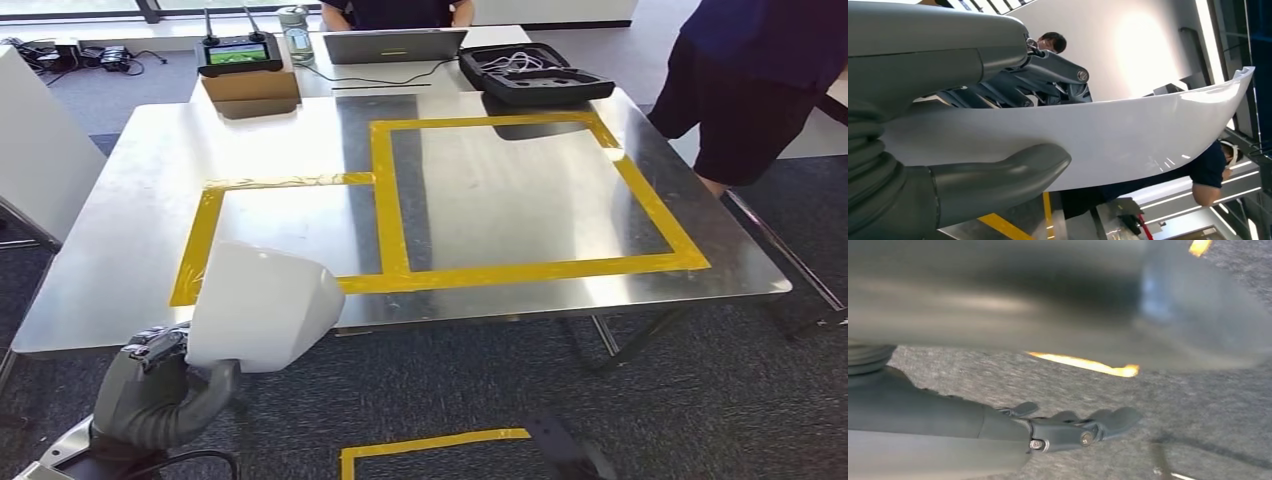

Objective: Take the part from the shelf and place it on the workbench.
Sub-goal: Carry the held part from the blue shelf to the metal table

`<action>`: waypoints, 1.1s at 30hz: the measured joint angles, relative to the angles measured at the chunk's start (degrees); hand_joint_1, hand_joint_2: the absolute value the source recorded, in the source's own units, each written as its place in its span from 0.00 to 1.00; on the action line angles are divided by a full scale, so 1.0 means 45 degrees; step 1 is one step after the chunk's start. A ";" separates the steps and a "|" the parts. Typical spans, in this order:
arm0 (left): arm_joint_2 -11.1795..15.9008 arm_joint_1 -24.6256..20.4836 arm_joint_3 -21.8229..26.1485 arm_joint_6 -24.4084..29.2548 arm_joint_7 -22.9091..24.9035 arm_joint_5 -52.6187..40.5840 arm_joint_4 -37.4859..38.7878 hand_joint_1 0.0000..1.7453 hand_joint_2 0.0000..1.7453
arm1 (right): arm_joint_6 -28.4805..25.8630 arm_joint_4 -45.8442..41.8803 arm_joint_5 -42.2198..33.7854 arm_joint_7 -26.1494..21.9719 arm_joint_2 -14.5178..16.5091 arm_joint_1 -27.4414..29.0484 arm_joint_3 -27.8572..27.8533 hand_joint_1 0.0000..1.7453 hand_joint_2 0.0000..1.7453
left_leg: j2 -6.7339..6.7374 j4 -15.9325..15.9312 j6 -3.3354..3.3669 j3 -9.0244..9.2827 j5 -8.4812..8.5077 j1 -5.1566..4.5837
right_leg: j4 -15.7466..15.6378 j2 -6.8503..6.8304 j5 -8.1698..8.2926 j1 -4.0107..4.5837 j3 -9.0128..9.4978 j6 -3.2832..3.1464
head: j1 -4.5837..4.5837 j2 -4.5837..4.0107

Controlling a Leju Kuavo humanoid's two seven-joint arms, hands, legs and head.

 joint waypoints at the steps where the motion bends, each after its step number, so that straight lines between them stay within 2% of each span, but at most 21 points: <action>1: -0.0004 -0.0016 0.0000 -0.0001 -0.0021 -0.0001 -0.0001 1.00 1.00 | -0.0012 0.0000 0.0016 -0.0004 -0.0001 -0.0001 -0.0001 0.00 0.00 | 0.0017 -0.0036 0.0069 0.0055 -0.0022 0.0022 | 0.0604 -0.0011 -0.0294 -0.0016 -0.0301 0.0067 | 0.0001 0.0000; 3: -0.0011 -0.0037 0.0000 -0.0003 -0.0035 -0.0002 0.0007 1.00 1.00 | -0.0036 0.0000 0.0029 0.0001 -0.0010 0.0020 -0.0009 0.00 0.00 | 0.0043 -0.0039 0.0148 0.0116 -0.0101 0.0019 | 0.2371 -0.0022 -0.0983 -0.0033 -0.1320 0.0163 | 0.0004 0.0001; 4: -0.0016 -0.0038 0.0000 -0.0003 -0.0035 -0.0002 0.0013 1.00 1.00 | -0.0047 0.0000 0.0028 0.0004 -0.0015 0.0044 -0.0012 0.00 0.00 | 0.0047 -0.0035 0.0162 0.0152 -0.0143 0.0018 | 0.3064 -0.0022 -0.1125 -0.0044 -0.1785 0.0193 | 0.0004 0.0002; 5: -0.0019 -0.0040 0.0000 -0.0004 -0.0038 -0.0002 0.0018 1.00 1.00 | -0.0062 0.0000 0.0023 0.0002 -0.0016 0.0065 -0.0018 0.00 0.00 | 0.0043 -0.0031 0.0153 0.0204 -0.0189 0.0019 | 0.3318 -0.0024 -0.1004 -0.0057 -0.2046 0.0210 | 0.0005 0.0001; 6: -0.0023 -0.0046 0.0000 -0.0004 -0.0044 -0.0007 0.0021 1.00 1.00 | -0.0079 0.0000 0.0014 0.0000 -0.0015 0.0078 -0.0028 0.00 0.00 | 0.0038 -0.0026 0.0131 0.0279 -0.0245 0.0023 | 0.3050 -0.0028 -0.0619 -0.0076 -0.2043 0.0217 | 0.0004 0.0000; 8: -0.0028 -0.0073 0.0000 -0.0004 -0.0061 -0.0046 0.0021 1.00 1.00 | -0.0130 0.0000 -0.0011 -0.0005 -0.0016 0.0085 -0.0062 0.00 0.00 | 0.0030 -0.0014 0.0047 0.0462 -0.0389 0.0027 | 0.1411 -0.0060 0.0480 -0.0114 -0.1432 0.0203 | 0.0004 -0.0001; 9: -0.0029 -0.0095 0.0000 -0.0004 -0.0068 -0.0084 0.0020 1.00 1.00 | -0.0152 0.0000 -0.0019 -0.0009 -0.0016 0.0083 -0.0080 0.00 0.00 | 0.0022 0.0015 -0.0022 0.0522 -0.0465 0.0006 | 0.0597 -0.0073 0.0846 -0.0105 -0.1098 0.0158 | 0.0004 0.0000; 10: -0.0030 -0.0121 -0.0001 -0.0004 -0.0072 -0.0134 0.0018 1.00 1.00 | -0.0168 0.0000 -0.0024 -0.0010 -0.0012 0.0089 -0.0093 0.00 0.00 | 0.0016 0.0047 -0.0070 0.0554 -0.0530 -0.0028 | 0.0036 -0.0082 0.1046 -0.0109 -0.0871 0.0104 | -0.0001 0.0000; 11: -0.0030 -0.0141 -0.0004 -0.0004 -0.0073 -0.0175 0.0018 1.00 1.00 | -0.0177 0.0000 -0.0025 -0.0012 -0.0006 0.0102 -0.0101 0.00 0.00 | 0.0011 0.0063 -0.0079 0.0560 -0.0573 -0.0064 | -0.0230 -0.0084 0.1072 -0.0104 -0.0769 0.0048 | -0.0005 -0.0001; 14: -0.0029 -0.0166 -0.0010 -0.0002 -0.0075 -0.0231 0.0017 1.00 1.00 | -0.0188 0.0000 -0.0024 -0.0011 0.0005 0.0144 -0.0109 0.00 0.00 | 0.0023 -0.0017 -0.0031 0.0624 -0.0597 -0.0095 | -0.0287 -0.0054 0.1022 -0.0077 -0.0738 -0.0069 | -0.0012 0.0001; 17: -0.0029 -0.0171 -0.0012 0.0003 -0.0079 -0.0253 0.0013 1.00 1.00 | -0.0189 0.0000 -0.0011 -0.0010 0.0006 0.0149 -0.0115 0.00 0.00 | 0.0033 -0.0128 -0.0115 0.0712 -0.0575 -0.0085 | -0.0285 -0.0045 0.0974 -0.0053 -0.0716 -0.0157 | -0.0013 0.0000; 21: -0.0029 -0.0162 -0.0015 0.0006 -0.0079 -0.0316 0.0007 1.00 1.00 | -0.0238 0.0000 -0.0011 -0.0021 0.0008 0.0170 -0.0117 0.00 0.00 | 0.0031 -0.0198 -0.0292 0.0750 -0.0563 -0.0062 | -0.0275 -0.0049 0.0948 -0.0035 -0.0708 -0.0210 | -0.0012 0.0001; 25: -0.0027 -0.0156 -0.0015 0.0028 -0.0079 -0.0329 0.0007 1.00 1.00 | -0.0299 0.0000 -0.0053 -0.0068 0.0010 0.0273 -0.0126 0.00 0.00 | 0.0029 -0.0202 -0.0329 0.0752 -0.0571 -0.0053 | -0.0272 -0.0049 0.0939 -0.0028 -0.0690 -0.0226 | -0.0012 -0.0001; 27: -0.0017 -0.0151 -0.0015 0.0078 -0.0079 -0.0285 0.0005 1.00 1.00 | -0.0318 0.0000 -0.0068 -0.0094 0.0030 0.0323 -0.0130 0.00 0.00 | 0.0034 -0.0181 -0.0256 0.0750 -0.0599 -0.0082 | -0.0356 -0.0057 0.0978 -0.0078 -0.0653 -0.0172 | -0.0012 -0.0001; 29: -0.0007 -0.0143 -0.0015 0.0135 -0.0083 -0.0211 -0.0012 1.00 1.00 | -0.0351 0.0000 -0.0079 -0.0126 0.0061 0.0360 -0.0142 0.00 0.00 | 0.0052 -0.0429 -0.0113 0.0890 -0.0507 -0.0057 | -0.0482 -0.0070 0.1034 -0.0097 -0.0563 -0.0076 | -0.0011 -0.0001; 31: -0.0007 -0.0142 -0.0011 0.0186 -0.0102 -0.0147 -0.0024 1.00 1.00 | -0.0397 0.0000 -0.0087 -0.0164 0.0074 0.0383 -0.0165 0.00 0.00 | 0.0082 -0.0810 -0.0023 0.1124 -0.0332 0.0048 | -0.0017 -0.0062 0.0751 -0.0063 -0.0738 0.0009 | -0.0007 -0.0001; 33: -0.0013 -0.0128 -0.0006 0.0215 -0.0118 -0.0120 -0.0005 1.00 1.00 | -0.0418 0.0000 -0.0099 -0.0182 0.0079 0.0420 -0.0185 0.00 0.00 | 0.0109 -0.0919 -0.0010 0.1231 -0.0302 0.0117 | 0.1527 -0.0051 0.0009 -0.0108 -0.1514 0.0132 | -0.0004 -0.0001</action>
